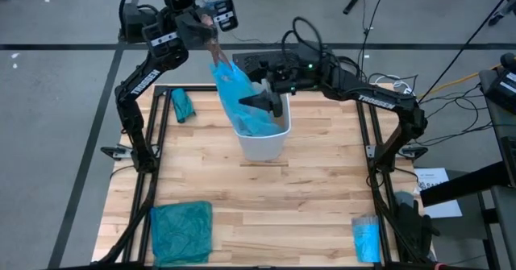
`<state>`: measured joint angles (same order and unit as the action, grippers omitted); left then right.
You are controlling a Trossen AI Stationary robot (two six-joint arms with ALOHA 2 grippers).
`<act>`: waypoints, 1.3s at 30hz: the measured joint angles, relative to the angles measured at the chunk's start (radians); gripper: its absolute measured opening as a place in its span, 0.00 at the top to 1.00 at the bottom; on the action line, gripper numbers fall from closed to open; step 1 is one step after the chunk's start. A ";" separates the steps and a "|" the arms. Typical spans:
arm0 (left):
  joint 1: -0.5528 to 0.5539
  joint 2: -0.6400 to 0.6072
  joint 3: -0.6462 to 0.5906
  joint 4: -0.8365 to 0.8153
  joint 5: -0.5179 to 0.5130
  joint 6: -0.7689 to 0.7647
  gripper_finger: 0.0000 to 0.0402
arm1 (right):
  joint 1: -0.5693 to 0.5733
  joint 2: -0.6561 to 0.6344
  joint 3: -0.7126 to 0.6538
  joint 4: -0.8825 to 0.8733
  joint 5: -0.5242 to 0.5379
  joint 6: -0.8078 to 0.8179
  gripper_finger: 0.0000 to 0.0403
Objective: Place trash/remove bag and relplace
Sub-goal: Remove the blue trash bag from the white trash bin
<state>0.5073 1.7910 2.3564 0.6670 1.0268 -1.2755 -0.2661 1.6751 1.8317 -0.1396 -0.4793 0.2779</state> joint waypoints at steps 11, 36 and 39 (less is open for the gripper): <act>0.044 0.049 0.000 -0.006 0.019 -0.001 1.00 | 0.020 0.003 0.000 0.127 0.011 -0.045 0.14; 0.015 0.090 -0.006 -0.052 0.020 0.027 1.00 | 0.007 0.032 -0.002 0.166 0.058 0.062 0.14; 0.014 0.099 -0.006 -0.053 0.021 0.025 1.00 | 0.004 0.036 -0.002 0.161 0.049 0.061 0.14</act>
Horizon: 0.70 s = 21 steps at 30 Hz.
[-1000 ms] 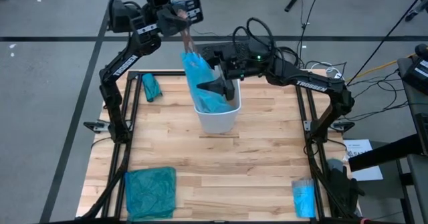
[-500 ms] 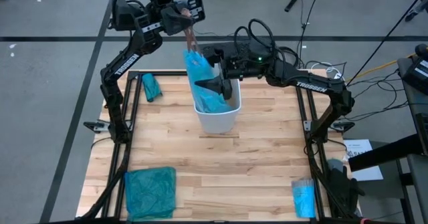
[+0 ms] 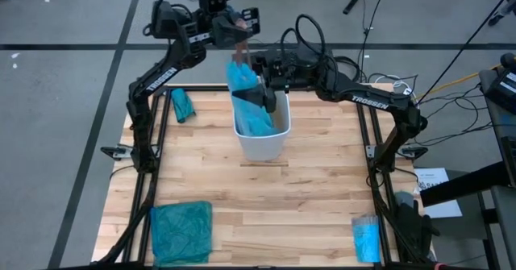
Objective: Place trash/remove bag and relplace
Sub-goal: Remove the blue trash bag from the white trash bin
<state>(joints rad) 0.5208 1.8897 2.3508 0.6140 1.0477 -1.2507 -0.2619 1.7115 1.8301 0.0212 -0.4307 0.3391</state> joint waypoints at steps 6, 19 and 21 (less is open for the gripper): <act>-0.002 0.001 0.000 0.002 -0.001 -0.001 1.00 | 0.003 0.002 0.000 -0.016 -0.031 0.012 0.14; -0.089 0.001 0.004 0.008 -0.028 -0.027 1.00 | -0.028 0.056 0.001 -0.002 0.042 -0.007 0.14; -0.094 -0.006 0.004 0.011 -0.029 -0.027 1.00 | -0.033 0.070 0.001 -0.001 0.042 -0.007 0.14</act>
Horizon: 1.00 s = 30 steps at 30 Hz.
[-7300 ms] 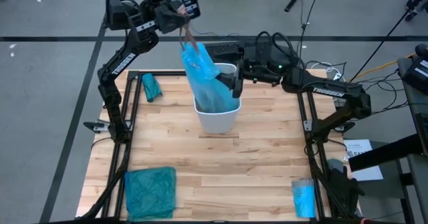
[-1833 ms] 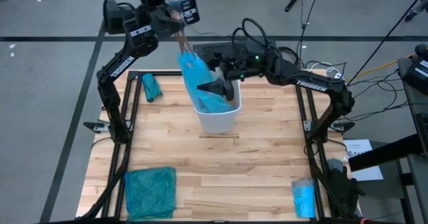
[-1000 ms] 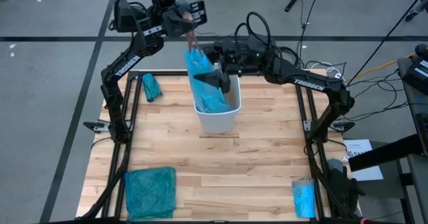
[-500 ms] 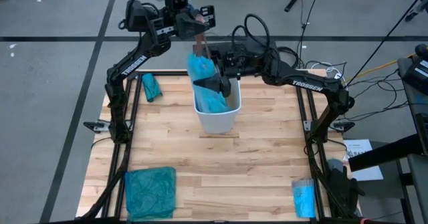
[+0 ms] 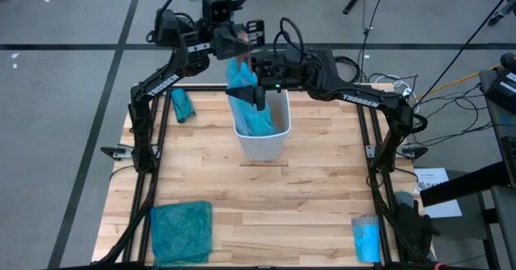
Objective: Place trash/remove bag and relplace
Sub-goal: Remove the blue trash bag from the white trash bin
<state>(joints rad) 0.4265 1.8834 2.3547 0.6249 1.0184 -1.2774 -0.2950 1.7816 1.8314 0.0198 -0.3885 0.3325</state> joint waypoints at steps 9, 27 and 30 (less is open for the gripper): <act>0.002 -0.047 0.000 0.025 -0.010 0.002 1.00 | 0.000 0.029 0.000 -0.049 -0.007 0.022 0.14; 0.063 -0.184 0.002 0.082 -0.025 0.028 1.00 | 0.003 0.029 0.000 -0.055 -0.006 0.034 0.14; 0.071 -0.200 0.002 0.082 -0.024 0.035 1.00 | 0.002 0.029 0.000 -0.057 -0.005 0.041 0.14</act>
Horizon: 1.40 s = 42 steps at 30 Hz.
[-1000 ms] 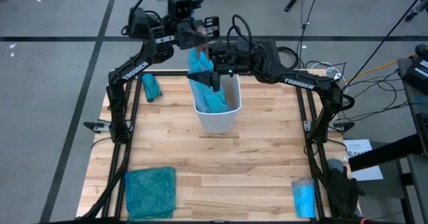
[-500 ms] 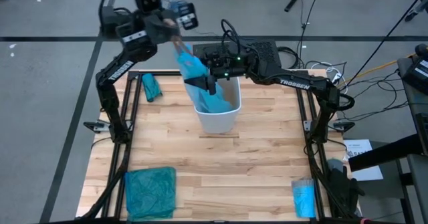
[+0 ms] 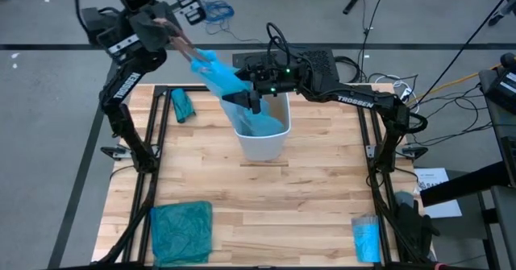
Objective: Place trash/remove bag and relplace
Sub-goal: Remove the blue trash bag from the white trash bin
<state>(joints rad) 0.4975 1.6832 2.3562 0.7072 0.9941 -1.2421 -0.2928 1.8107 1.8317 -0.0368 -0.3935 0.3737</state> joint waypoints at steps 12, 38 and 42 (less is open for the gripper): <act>0.020 -0.036 0.000 0.000 0.000 0.023 1.00 | 0.000 0.000 0.000 -0.002 -0.001 0.000 0.14; 0.020 -0.043 0.000 0.019 0.012 0.028 1.00 | -0.001 0.000 -0.002 -0.019 -0.032 0.000 0.14; 0.020 -0.043 0.000 0.019 0.013 0.028 1.00 | 0.000 -0.002 -0.002 0.034 -0.107 0.021 0.14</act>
<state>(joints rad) 0.5179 1.6398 2.3562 0.7261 1.0074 -1.2140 -0.2930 1.8087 1.8297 -0.0033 -0.5009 0.3942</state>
